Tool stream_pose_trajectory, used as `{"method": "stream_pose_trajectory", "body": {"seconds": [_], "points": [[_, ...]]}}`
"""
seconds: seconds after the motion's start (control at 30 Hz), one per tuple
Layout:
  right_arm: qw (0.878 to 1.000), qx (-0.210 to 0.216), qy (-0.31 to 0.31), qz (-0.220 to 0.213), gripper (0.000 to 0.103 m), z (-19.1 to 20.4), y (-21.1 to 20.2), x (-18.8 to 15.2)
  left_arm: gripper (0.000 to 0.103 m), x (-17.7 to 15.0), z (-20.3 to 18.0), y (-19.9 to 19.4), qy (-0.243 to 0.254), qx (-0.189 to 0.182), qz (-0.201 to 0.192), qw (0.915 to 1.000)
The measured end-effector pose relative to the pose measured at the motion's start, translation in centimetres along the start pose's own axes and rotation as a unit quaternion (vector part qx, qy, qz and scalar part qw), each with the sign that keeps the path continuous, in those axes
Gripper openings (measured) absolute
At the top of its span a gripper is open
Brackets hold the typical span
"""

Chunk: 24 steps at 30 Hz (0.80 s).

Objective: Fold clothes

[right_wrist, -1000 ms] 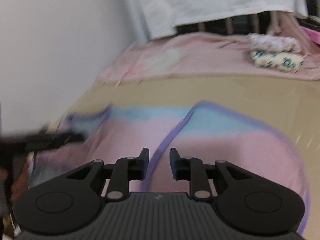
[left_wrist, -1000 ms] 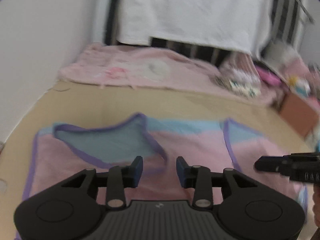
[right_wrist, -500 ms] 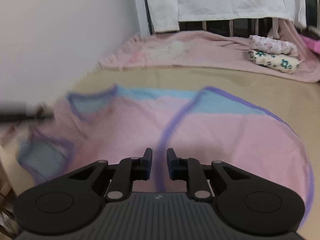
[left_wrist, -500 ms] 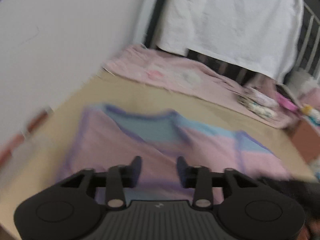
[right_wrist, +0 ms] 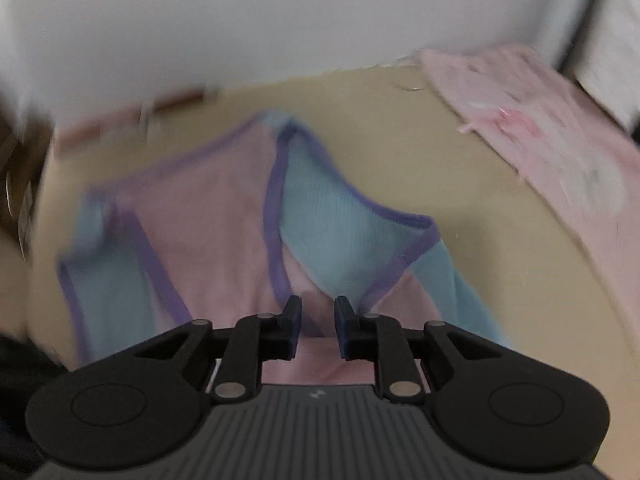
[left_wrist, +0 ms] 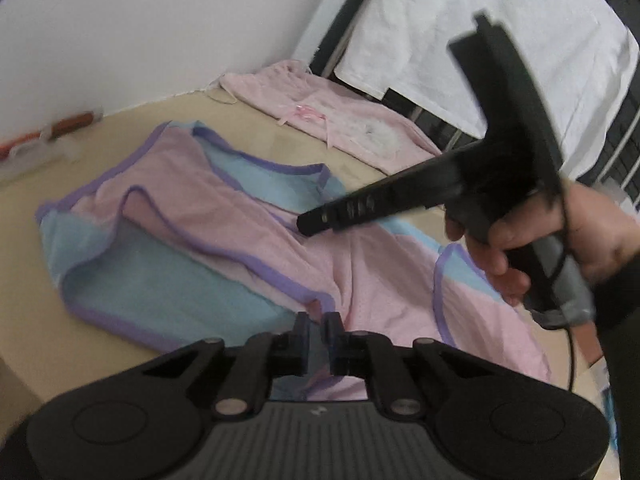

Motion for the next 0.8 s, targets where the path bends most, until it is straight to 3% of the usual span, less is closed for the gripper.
{"method": "stream_pose_trajectory", "body": {"seconds": [0.07,0.17,0.33,0.37,0.4,0.43,0.57,0.67,0.8], "points": [[0.999,0.001,-0.039,0.001,0.017,0.1,0.0,-0.3,0.011,0.1,0.1,0.2,-0.003,-0.005,0.006,1.0],[0.999,0.013,-0.042,-0.006,0.018,-0.1,-0.1,-0.1,0.013,0.4,0.5,0.6,-0.014,-0.012,0.015,0.9997],[0.994,0.065,-0.092,-0.008,0.017,1.5,0.0,-0.2,0.013,0.8,1.3,0.7,-0.049,-0.025,0.016,0.9984],[0.993,0.069,-0.095,-0.008,0.016,1.5,-0.1,-0.2,0.012,0.8,1.3,0.8,-0.046,-0.027,0.014,0.9985],[0.993,0.073,-0.088,-0.004,0.006,1.2,-0.1,-0.1,0.009,0.8,1.2,0.8,-0.039,-0.026,0.012,0.9988],[0.994,0.069,-0.088,-0.003,0.0,1.1,-0.1,0.0,0.004,0.9,1.2,0.8,-0.037,-0.025,0.007,0.999],[0.994,0.03,-0.102,-0.036,0.0,0.5,-0.8,1.3,0.001,1.3,1.5,0.0,-0.05,-0.03,-0.028,0.9979],[0.993,0.033,-0.067,-0.086,0.0,-0.6,-2.6,3.3,0.001,1.7,1.5,-1.1,-0.053,-0.034,-0.064,0.996],[0.992,0.034,-0.059,-0.105,0.0,-0.9,-3.8,4.2,0.001,1.8,1.2,-1.8,-0.043,-0.027,-0.09,0.9947]]}}
Point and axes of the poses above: each gripper's, at about its wrist camera, not at the fingertips, and y roughly the way its jaws point, z to its left, x to its top, the point moved 9 cm from there along y, roughly the way its jaws point, and after that the axes turned 1 degree about -y, right-handed, at the moved point
